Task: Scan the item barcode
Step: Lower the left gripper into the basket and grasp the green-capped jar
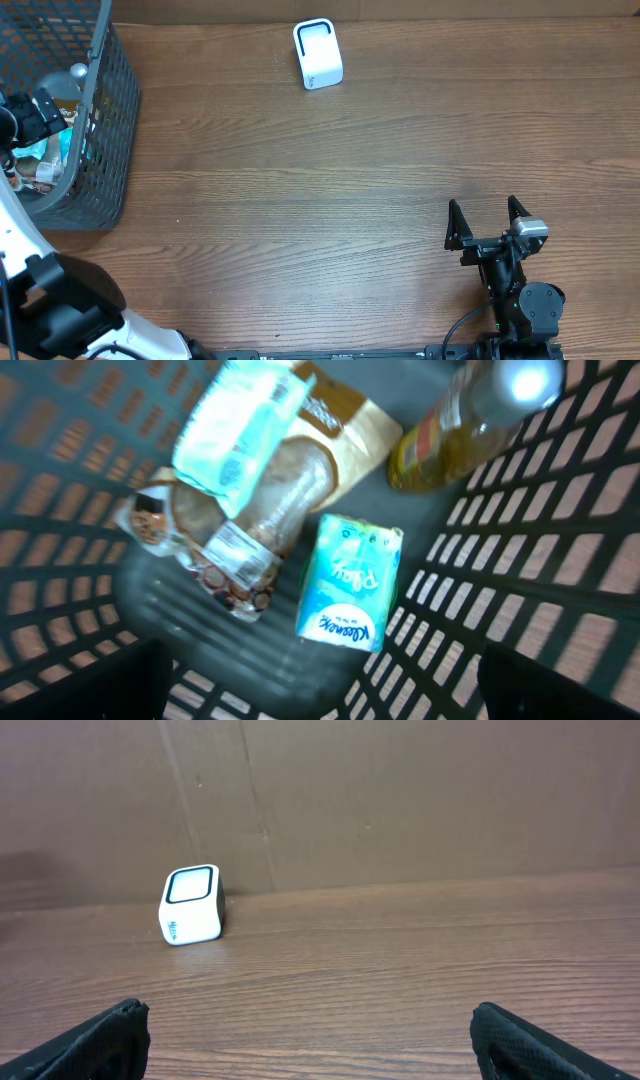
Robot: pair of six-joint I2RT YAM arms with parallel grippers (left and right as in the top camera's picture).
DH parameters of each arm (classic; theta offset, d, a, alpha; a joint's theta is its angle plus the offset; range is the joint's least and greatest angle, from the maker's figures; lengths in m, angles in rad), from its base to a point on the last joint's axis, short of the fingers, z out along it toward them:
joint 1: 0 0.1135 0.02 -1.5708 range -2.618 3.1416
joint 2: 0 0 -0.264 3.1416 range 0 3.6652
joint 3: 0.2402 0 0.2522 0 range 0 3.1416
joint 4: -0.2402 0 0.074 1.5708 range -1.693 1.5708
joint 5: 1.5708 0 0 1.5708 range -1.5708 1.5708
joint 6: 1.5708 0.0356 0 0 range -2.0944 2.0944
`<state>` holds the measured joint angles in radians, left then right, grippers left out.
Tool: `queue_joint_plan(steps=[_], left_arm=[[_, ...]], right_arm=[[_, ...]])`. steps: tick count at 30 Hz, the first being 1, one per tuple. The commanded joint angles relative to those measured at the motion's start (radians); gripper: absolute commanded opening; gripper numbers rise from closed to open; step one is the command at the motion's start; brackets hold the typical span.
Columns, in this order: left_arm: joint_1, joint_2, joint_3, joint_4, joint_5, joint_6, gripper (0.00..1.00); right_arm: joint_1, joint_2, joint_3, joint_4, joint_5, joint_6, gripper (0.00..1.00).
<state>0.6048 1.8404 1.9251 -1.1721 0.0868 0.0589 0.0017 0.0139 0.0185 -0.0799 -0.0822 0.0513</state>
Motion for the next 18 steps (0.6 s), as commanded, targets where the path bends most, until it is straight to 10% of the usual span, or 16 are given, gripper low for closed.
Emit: queue_joint_plan(steps=[1, 18], left_arm=[[0.01, 0.059, 0.013, -0.01, 0.038, 0.064, 1.0], [0.01, 0.273, 0.013, -0.027, 0.102, 0.148, 1.0]], right_arm=[[0.005, -0.011, -0.011, 0.003, -0.006, 0.0, 1.0], [0.005, -0.011, -0.011, 0.003, -0.006, 0.0, 1.0]])
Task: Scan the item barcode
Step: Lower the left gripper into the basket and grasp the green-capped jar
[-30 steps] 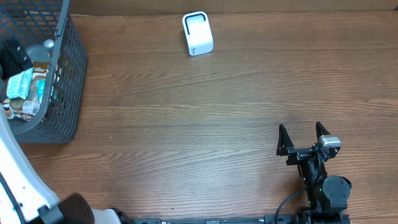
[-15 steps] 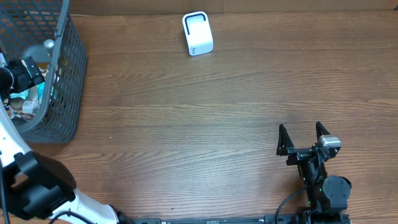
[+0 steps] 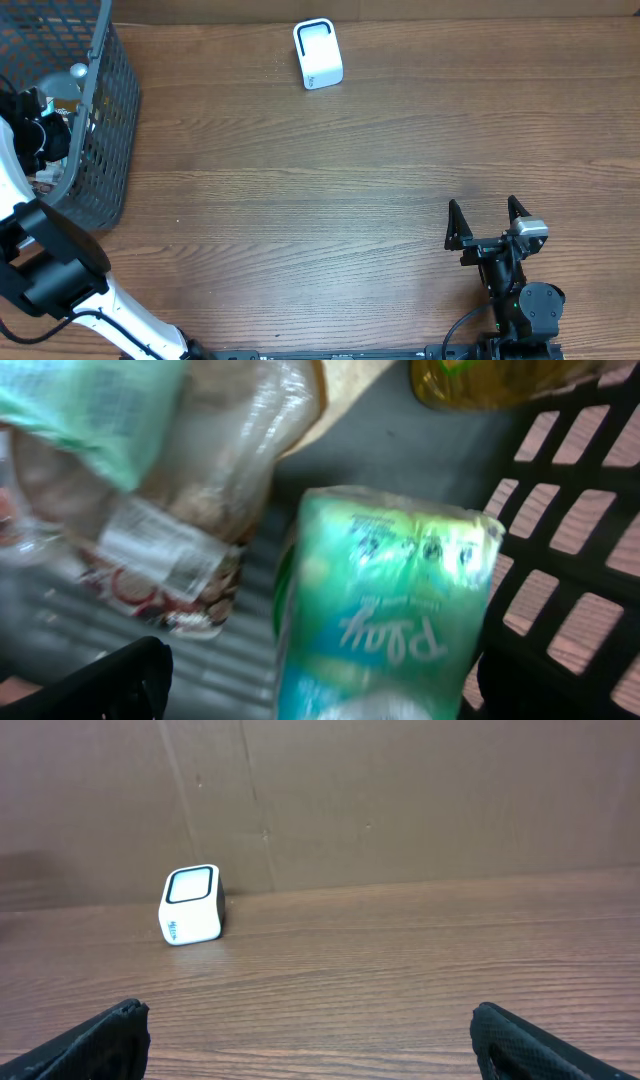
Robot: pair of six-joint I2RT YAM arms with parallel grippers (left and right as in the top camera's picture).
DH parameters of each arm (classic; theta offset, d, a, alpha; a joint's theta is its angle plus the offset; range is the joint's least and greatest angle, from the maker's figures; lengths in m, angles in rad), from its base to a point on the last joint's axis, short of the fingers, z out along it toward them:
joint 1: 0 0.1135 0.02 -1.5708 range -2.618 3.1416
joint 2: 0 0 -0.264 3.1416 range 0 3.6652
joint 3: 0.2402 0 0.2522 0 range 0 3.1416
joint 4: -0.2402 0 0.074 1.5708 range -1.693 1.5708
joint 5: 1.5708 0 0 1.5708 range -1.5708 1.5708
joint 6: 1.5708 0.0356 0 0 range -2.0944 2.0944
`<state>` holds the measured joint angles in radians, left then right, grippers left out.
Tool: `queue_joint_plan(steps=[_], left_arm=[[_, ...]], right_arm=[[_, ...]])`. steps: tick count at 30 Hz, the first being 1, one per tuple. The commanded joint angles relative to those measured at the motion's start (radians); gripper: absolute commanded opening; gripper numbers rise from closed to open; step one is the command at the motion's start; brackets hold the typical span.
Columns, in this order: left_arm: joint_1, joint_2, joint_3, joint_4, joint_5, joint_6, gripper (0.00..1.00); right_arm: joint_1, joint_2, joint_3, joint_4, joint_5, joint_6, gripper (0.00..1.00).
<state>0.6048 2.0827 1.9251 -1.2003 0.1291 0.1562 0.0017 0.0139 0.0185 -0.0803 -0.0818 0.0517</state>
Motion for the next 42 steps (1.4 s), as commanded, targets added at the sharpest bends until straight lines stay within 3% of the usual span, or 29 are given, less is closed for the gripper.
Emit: queue_joint_plan(steps=[1, 12, 17, 19, 31, 42], left_arm=[[0.01, 0.037, 0.013, 0.003, 0.06, 0.05, 1.0], [0.01, 0.106, 0.013, 0.007, 0.055, 0.05, 1.0], [0.01, 0.109, 0.013, 0.013, 0.055, 0.05, 0.82], [0.01, 0.109, 0.013, 0.013, 0.055, 0.05, 0.8], [0.009, 0.109, 0.009, 0.011, 0.043, 0.05, 0.9], [0.009, 0.109, -0.006, 0.019, 0.043, 0.05, 0.87]], right_arm=[[0.005, -0.011, -0.011, 0.003, -0.006, 0.0, 1.0], [0.005, -0.011, -0.011, 0.003, -0.006, 0.0, 1.0], [0.005, -0.011, -0.011, 0.003, -0.006, 0.0, 1.0], [0.005, -0.011, -0.011, 0.003, -0.006, 0.0, 1.0], [0.005, -0.011, -0.011, 0.003, -0.006, 0.0, 1.0], [0.005, -0.011, -0.011, 0.003, -0.006, 0.0, 1.0]])
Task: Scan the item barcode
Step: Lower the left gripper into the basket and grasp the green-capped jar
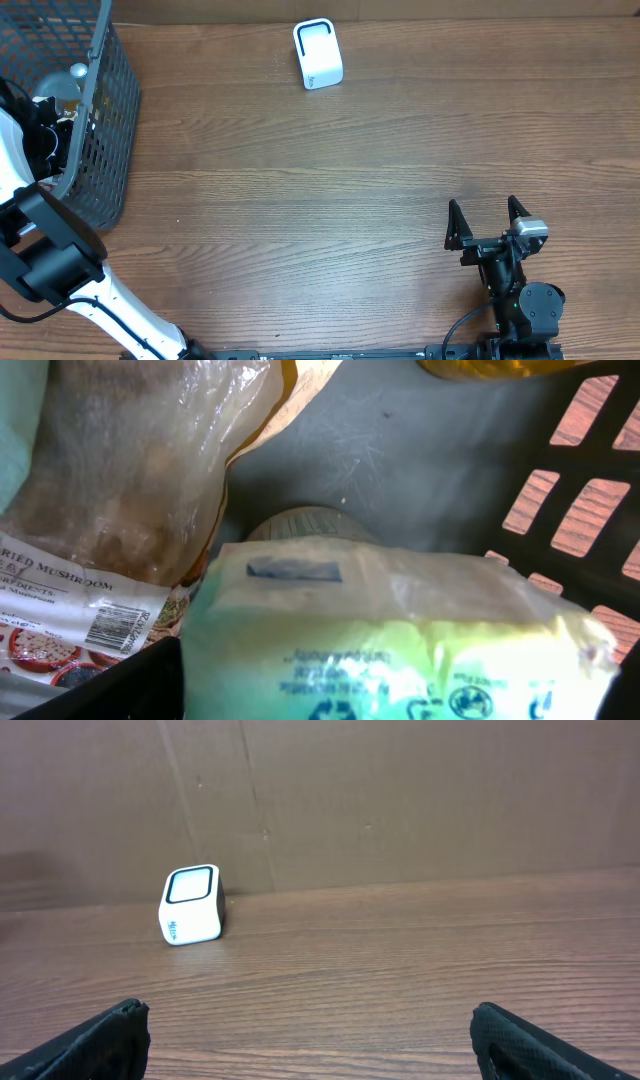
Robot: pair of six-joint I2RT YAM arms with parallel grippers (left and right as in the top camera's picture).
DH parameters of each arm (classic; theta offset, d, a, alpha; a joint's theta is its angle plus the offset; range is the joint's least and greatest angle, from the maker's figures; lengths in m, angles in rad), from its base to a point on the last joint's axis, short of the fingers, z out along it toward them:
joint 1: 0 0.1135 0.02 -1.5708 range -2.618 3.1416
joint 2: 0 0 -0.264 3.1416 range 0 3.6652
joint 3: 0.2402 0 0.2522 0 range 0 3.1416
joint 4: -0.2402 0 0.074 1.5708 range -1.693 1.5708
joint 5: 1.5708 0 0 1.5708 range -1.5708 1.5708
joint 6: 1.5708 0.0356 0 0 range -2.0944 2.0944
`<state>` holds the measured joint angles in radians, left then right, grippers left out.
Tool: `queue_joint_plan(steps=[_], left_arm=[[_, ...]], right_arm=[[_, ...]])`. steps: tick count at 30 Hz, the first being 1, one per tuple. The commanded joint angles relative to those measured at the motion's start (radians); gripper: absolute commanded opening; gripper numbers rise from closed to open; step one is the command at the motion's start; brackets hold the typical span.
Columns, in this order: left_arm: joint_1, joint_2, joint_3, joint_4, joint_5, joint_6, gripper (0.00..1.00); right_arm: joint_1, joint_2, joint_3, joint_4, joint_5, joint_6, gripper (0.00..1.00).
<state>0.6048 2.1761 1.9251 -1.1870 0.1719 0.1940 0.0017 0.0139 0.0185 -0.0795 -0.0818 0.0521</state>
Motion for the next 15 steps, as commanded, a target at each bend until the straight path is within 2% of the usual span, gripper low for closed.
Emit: queue_joint_plan(steps=[1, 4, 10, 15], left_arm=[[0.009, 0.016, -0.015, 0.011, 0.001, 0.012, 0.87], [0.009, 0.016, -0.047, 0.033, 0.0, 0.012, 0.87], [0.01, 0.015, -0.028, 0.037, -0.045, 0.011, 0.67], [0.01, 0.014, 0.063, -0.015, -0.044, -0.005, 0.6]], right_arm=[[0.005, -0.011, -0.011, 0.003, -0.006, 0.0, 1.0], [0.005, -0.011, -0.011, 0.003, -0.006, 0.0, 1.0], [0.005, -0.011, -0.011, 0.003, -0.006, 0.0, 1.0], [0.005, -0.011, -0.011, 0.003, -0.006, 0.0, 1.0]])
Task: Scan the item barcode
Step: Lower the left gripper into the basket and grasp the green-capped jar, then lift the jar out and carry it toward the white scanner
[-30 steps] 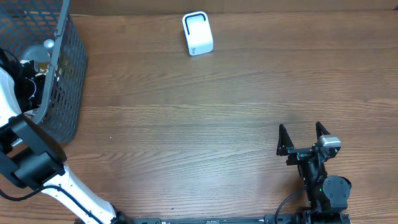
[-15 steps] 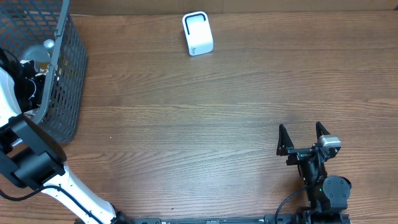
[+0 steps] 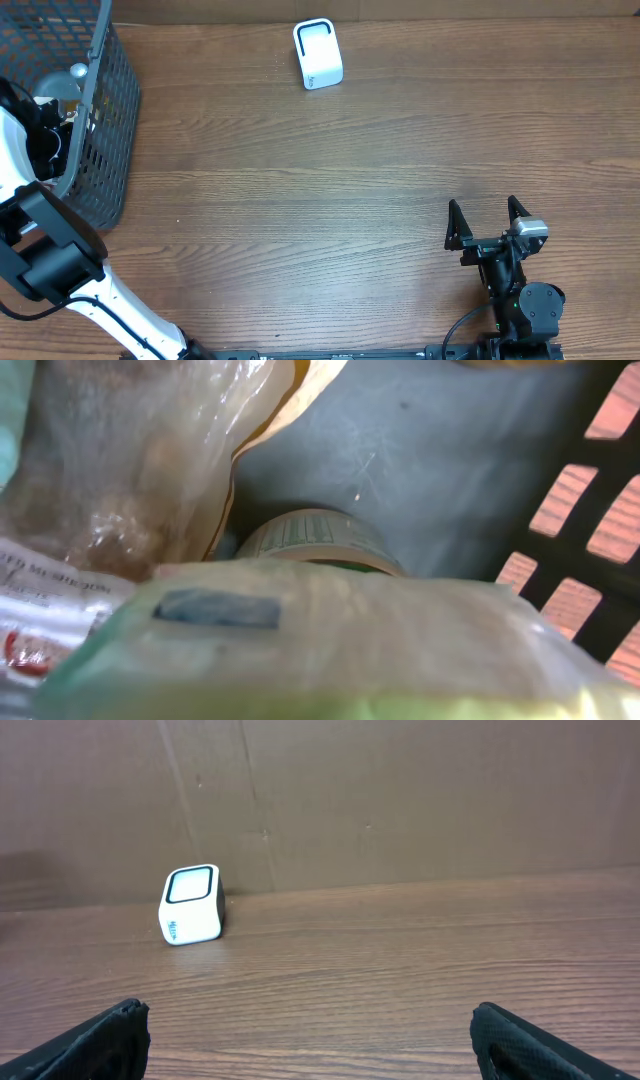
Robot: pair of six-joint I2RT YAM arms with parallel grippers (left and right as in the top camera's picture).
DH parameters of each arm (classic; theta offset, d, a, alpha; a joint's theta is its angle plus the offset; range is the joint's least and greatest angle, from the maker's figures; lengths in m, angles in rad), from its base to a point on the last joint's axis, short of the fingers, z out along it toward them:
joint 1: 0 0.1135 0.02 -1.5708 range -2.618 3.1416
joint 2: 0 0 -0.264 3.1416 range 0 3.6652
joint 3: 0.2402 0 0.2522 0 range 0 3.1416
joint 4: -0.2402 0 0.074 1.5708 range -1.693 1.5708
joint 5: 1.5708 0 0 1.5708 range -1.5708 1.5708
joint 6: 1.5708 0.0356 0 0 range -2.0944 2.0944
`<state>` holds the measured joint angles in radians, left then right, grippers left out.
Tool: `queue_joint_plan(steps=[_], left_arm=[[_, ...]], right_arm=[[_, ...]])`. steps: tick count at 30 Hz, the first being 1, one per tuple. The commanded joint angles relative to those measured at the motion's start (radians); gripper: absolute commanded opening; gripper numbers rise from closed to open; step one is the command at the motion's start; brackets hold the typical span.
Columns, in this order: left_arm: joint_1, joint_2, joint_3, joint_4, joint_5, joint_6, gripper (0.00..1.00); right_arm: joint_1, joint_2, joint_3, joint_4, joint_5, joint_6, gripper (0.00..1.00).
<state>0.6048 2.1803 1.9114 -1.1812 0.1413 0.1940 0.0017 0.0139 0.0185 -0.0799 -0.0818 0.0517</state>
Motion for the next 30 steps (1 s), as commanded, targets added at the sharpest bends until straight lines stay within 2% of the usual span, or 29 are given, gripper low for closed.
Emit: queue_joint_plan(steps=[1, 10, 12, 16, 19, 24, 25, 30], left_arm=[[0.01, 0.01, 0.116, -0.044, -0.013, -0.026, 0.59], [0.01, 0.01, 0.599, -0.254, -0.009, -0.162, 0.55], [0.01, 0.01, 0.714, -0.287, 0.002, -0.219, 0.49], [0.002, 0.01, 0.901, -0.346, 0.142, -0.251, 0.4], [-0.02, 0.009, 0.996, -0.404, 0.174, -0.285, 0.36], [-0.098, 0.009, 1.115, -0.509, 0.172, -0.292, 0.34], [-0.118, 0.009, 1.128, -0.508, 0.173, -0.292, 0.32], [-0.245, -0.037, 1.13, -0.508, 0.165, -0.297, 0.32]], right_arm=[[0.005, -0.011, -0.011, 0.003, -0.006, 0.0, 1.0], [0.005, -0.011, -0.011, 0.003, -0.006, 0.0, 1.0], [0.005, -0.011, -0.011, 0.003, -0.006, 0.0, 1.0], [0.005, -0.011, -0.011, 0.003, -0.006, 0.0, 1.0], [0.005, -0.011, -0.011, 0.003, -0.006, 0.0, 1.0], [0.005, -0.011, -0.011, 0.003, -0.006, 0.0, 1.0], [0.005, -0.011, -0.011, 0.003, -0.006, 0.0, 1.0], [0.005, -0.011, -0.011, 0.003, -0.006, 0.0, 1.0]])
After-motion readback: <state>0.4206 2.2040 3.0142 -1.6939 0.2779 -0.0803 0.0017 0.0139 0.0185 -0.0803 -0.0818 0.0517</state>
